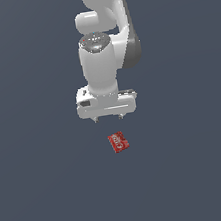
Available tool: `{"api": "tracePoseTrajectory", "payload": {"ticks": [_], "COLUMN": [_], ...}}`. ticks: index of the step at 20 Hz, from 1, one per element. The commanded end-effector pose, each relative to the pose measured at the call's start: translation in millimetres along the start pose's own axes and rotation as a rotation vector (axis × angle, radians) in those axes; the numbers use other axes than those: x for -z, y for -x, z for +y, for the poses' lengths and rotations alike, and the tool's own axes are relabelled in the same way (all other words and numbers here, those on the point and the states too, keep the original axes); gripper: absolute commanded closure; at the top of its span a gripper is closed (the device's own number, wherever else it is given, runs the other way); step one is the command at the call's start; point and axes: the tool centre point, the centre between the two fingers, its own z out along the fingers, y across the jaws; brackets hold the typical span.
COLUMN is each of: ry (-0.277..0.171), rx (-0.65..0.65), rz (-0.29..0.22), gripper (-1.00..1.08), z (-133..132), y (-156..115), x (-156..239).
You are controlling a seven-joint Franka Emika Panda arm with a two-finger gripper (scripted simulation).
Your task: Pick up the object and move it to a goal position.
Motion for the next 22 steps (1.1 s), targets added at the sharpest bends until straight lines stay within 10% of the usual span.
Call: {"api": "tracePoseTrajectory", "payload": {"ticks": [1,22], "ry": [0.0,0.001], "rx": [0.0,0.048], "rz": [0.0,-0.01], "gripper": [-0.92,-0.92], "z": [0,0], "y": [0,2], "x": [0,-11]}}
